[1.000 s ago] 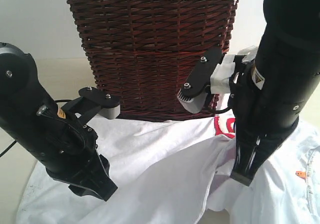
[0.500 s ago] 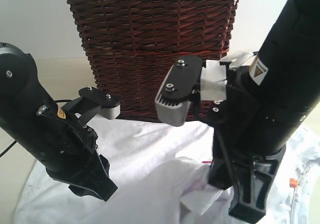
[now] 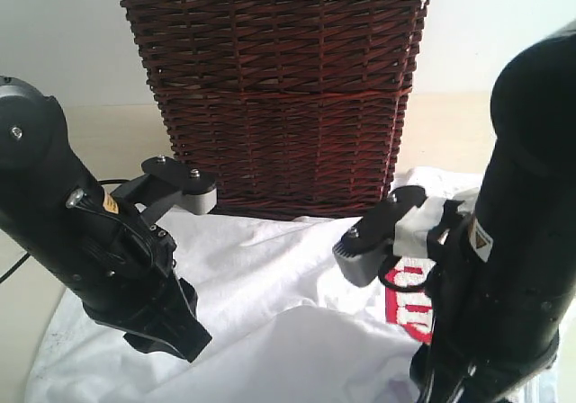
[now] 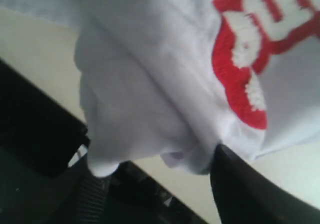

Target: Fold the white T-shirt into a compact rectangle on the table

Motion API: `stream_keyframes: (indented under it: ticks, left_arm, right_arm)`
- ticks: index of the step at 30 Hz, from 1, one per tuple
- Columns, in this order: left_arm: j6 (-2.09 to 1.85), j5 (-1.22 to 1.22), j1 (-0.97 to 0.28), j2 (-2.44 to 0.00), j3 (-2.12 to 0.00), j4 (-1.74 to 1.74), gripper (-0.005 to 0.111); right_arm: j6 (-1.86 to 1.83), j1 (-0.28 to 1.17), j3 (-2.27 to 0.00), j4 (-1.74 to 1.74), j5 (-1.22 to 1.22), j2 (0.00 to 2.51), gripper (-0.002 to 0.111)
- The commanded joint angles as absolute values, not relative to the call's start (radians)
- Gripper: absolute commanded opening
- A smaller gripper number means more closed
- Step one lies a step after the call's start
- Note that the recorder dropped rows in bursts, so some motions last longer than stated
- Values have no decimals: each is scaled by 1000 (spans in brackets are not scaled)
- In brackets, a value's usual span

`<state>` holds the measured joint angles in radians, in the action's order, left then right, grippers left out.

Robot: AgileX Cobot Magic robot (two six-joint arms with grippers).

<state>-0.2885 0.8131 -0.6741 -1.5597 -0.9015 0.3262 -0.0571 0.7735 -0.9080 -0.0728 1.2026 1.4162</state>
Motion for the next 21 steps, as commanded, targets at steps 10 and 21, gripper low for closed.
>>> stream_keyframes:
  ticks: [10,21]
  left_arm:
    - [-293,813,-680,-1559,-899,337,41]
    - [-293,813,-680,-1559,-899,337,41]
  right_arm:
    - [-411,774,-890,-604,1221,1329,55]
    - [-195,774,-633,-257,1166,1422,8]
